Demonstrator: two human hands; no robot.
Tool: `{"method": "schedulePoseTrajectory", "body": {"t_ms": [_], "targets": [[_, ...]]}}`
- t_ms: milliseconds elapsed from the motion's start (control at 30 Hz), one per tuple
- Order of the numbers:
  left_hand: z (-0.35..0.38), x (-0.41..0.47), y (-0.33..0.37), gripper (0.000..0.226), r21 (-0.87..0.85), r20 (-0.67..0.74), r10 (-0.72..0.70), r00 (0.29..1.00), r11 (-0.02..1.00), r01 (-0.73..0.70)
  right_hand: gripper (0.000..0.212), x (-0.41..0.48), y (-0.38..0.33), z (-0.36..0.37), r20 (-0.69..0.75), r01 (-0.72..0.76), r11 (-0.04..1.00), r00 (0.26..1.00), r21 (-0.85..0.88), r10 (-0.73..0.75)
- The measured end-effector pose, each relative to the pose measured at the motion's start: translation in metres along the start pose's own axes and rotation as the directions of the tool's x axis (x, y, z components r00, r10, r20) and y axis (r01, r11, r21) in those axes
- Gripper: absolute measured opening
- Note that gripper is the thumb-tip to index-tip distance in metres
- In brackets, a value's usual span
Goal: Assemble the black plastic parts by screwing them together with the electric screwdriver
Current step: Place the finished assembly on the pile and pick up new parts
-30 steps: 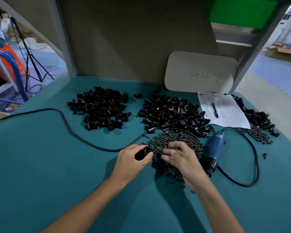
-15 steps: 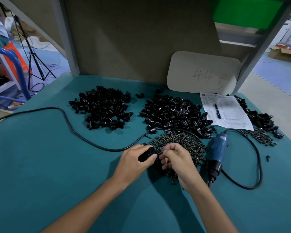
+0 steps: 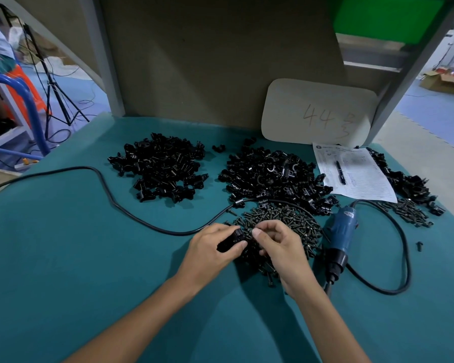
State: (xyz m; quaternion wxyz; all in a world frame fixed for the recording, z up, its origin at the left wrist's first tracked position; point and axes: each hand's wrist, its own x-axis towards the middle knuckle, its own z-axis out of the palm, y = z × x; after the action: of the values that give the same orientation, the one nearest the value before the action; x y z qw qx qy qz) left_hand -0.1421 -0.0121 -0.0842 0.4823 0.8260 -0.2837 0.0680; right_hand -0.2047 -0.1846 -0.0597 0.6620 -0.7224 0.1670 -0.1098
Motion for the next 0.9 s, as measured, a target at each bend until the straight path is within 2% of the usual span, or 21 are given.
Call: {"method": "schedulePoseTrajectory", "body": {"t_ms": [133, 367, 567, 700, 733, 833, 900], "targets": [[0.001, -0.001, -0.001, 0.040, 0.036, 0.027, 0.026, 0.999, 0.999, -0.027, 0.008, 0.000, 0.000, 0.006, -0.057, -0.008, 0.999, 0.998, 0.040, 0.010], [0.002, -0.001, -0.003, 0.036, 0.047, 0.031, 0.045, 0.999, 0.998, -0.047, 0.008, 0.000, -0.003, 0.003, 0.049, -0.061, 0.995, 0.997, 0.080, 0.058], [0.003, -0.003, -0.002, 0.037, 0.113, 0.078, 0.094, 0.993, 0.988, -0.102, 0.009, 0.000, -0.006, -0.004, 0.127, 0.018, 0.984, 0.992, -0.178, 0.005], [0.004, -0.004, -0.001, 0.036, 0.138, 0.110, 0.125, 0.986, 0.981, -0.139, 0.035, 0.003, -0.007, -0.006, 0.182, 0.175, 0.818, 0.979, -0.548, -0.088], [0.003, -0.004, 0.000, 0.036, 0.131, 0.108, 0.122, 0.987, 0.982, -0.136, 0.035, 0.004, -0.007, -0.007, 0.194, 0.185, 0.803, 0.977, -0.566, -0.088], [0.002, -0.005, 0.001, 0.034, 0.124, 0.082, 0.135, 0.987, 0.982, -0.145, 0.030, 0.006, -0.009, -0.010, 0.232, 0.108, 0.869, 0.973, -0.484, 0.009], [0.003, -0.005, 0.001, 0.035, 0.146, 0.088, 0.157, 0.984, 0.975, -0.169, 0.033, 0.007, -0.010, -0.010, 0.273, 0.113, 0.875, 0.962, -0.471, 0.023]]}}
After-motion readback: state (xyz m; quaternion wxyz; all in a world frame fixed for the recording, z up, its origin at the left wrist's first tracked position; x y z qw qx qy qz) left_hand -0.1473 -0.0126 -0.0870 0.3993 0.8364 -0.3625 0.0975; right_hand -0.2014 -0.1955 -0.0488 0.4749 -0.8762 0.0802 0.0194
